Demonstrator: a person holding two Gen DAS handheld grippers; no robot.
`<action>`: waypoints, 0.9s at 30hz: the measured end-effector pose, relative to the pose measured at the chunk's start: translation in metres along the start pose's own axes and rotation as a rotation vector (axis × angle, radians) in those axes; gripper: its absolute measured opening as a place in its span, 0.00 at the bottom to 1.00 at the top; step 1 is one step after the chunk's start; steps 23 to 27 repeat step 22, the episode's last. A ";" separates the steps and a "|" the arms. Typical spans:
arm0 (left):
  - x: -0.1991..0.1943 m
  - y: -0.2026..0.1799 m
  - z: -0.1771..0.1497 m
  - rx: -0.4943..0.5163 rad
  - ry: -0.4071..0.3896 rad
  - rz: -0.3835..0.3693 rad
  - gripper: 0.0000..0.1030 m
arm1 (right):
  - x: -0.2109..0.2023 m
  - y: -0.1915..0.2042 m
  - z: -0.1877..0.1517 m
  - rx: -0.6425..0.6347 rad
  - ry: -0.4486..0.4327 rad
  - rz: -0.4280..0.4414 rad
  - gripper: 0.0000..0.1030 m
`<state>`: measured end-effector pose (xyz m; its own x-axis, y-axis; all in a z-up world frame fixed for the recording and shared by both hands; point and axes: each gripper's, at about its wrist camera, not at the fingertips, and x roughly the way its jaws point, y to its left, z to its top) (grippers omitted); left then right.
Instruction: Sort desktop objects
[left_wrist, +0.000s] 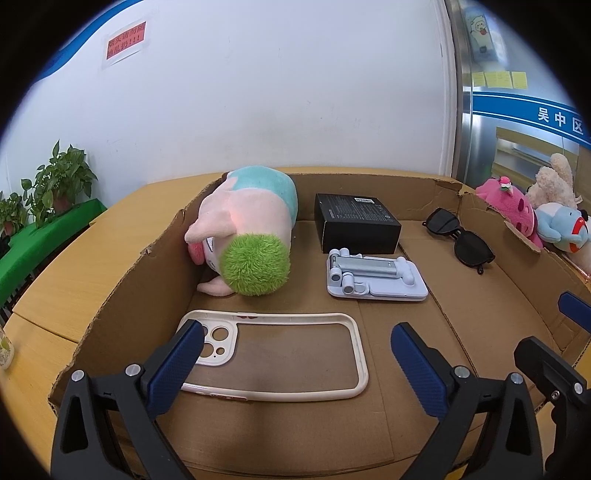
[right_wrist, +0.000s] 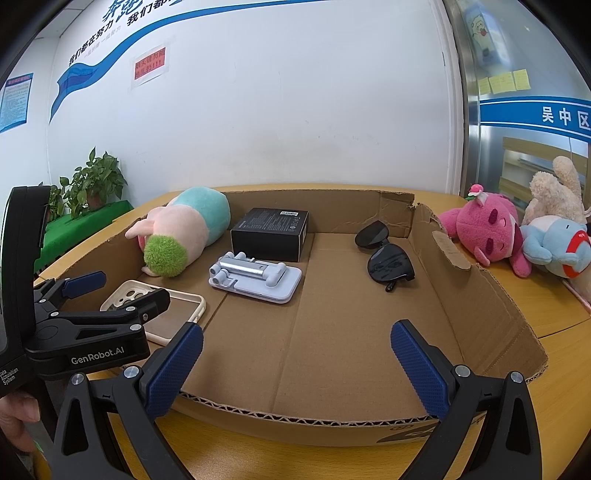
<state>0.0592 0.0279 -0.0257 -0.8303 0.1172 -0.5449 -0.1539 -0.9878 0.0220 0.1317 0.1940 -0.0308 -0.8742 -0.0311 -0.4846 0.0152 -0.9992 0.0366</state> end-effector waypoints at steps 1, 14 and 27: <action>0.000 0.000 0.000 0.000 0.000 0.000 0.98 | 0.000 0.000 0.000 0.000 0.000 0.001 1.00; -0.001 0.000 0.001 0.002 -0.004 -0.001 0.98 | -0.001 0.000 0.000 0.000 -0.002 0.001 1.00; -0.010 0.001 0.007 0.004 0.017 -0.039 0.98 | -0.007 0.002 0.001 0.002 -0.012 0.003 1.00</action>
